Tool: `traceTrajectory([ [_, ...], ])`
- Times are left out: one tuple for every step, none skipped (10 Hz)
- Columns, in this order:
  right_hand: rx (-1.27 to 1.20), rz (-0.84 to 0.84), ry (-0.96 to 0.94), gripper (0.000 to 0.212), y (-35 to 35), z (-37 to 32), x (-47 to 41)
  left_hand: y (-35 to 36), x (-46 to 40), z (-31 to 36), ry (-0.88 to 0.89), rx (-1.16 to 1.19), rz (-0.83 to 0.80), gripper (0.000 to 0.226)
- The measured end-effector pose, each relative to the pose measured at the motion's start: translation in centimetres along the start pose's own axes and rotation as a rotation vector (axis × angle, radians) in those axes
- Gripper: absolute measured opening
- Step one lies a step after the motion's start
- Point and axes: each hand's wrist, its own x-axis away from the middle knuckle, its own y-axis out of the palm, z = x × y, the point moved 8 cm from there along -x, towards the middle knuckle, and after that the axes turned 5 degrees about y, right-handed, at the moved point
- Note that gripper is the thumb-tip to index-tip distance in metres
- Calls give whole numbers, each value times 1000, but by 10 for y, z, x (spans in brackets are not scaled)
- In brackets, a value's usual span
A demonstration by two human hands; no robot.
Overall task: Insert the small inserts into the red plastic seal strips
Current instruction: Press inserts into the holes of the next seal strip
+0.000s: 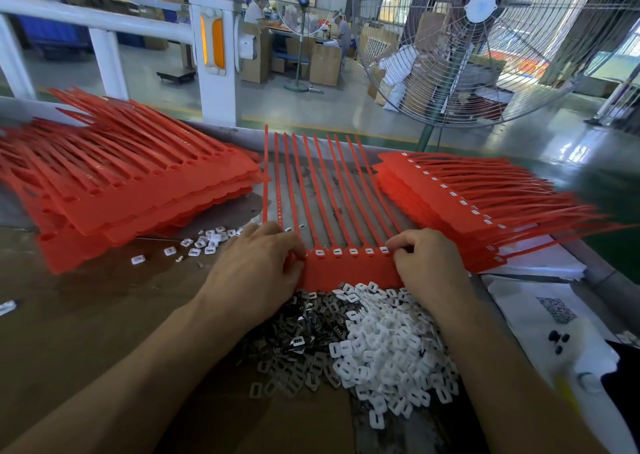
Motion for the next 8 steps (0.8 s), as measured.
traceTrajectory([
  [49, -8, -29, 28, -1, -6, 2, 0, 0, 0, 3, 0, 0, 21],
  [156, -23, -79, 30, -1, -13, 5, 0, -1, 0, 2, 1, 0, 20],
  [313, -69, -114, 34, 1, -19, 8, 1, -1, 0, 0, 1, -1, 20],
  [452, -98, -121, 37, 4, -25, 9, 0, -1, 0, -6, -3, 0, 20],
  [531, -97, -133, 36, 6, -32, 11, 0, -1, 0, -8, -6, -7, 20],
  [429, -108, -116, 38, 0, -29, 11, -1, 0, 0, -1, -3, -1, 20],
  [405, -95, -130, 36, 1, -26, 17, -1, 0, 1, -5, 6, 1, 20],
  [330, -45, -129, 28, 1, -21, 17, 0, 0, 0, -5, 3, -6, 20],
])
